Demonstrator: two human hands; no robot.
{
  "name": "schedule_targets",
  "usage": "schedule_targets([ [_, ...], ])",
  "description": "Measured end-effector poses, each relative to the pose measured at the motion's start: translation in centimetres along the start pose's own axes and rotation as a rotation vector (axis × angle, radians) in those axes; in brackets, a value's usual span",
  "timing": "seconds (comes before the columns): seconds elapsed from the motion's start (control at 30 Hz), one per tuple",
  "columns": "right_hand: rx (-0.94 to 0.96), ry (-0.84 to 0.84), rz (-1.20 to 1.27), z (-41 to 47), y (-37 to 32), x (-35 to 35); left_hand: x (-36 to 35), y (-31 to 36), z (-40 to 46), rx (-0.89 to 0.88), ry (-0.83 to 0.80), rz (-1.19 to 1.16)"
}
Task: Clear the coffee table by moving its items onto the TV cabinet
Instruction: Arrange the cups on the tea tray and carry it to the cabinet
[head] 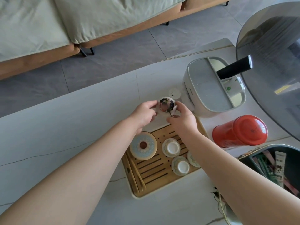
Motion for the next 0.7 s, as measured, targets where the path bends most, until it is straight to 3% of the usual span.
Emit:
schedule_targets([
  [0.17, 0.016, 0.045, 0.184, -4.4, -2.3, 1.3, 1.4, 1.6, -5.7, -0.114, 0.092, -0.162],
  [0.33, 0.014, 0.081, 0.291, -10.7, -4.1, 2.6, 0.6, 1.7, -12.9, -0.145, 0.184, -0.159],
  [0.47, -0.009, 0.037, 0.294, -16.0, -3.1, 3.1, -1.2, 0.3, -18.7, -0.141, 0.278, -0.234],
  [0.7, -0.074, -0.09, 0.121, -21.1, 2.5, 2.1, -4.7, -6.7, -23.8, 0.002, 0.255, -0.308],
])
Point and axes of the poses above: each hand's wrist, its own z-axis towards the middle knuckle, its own x-axis out of the back of the hand, y = z × x, the point moved 2 cm from there along z, towards the middle knuckle, and after that the axes turned 5 degrees about z, right-handed, at the moved point
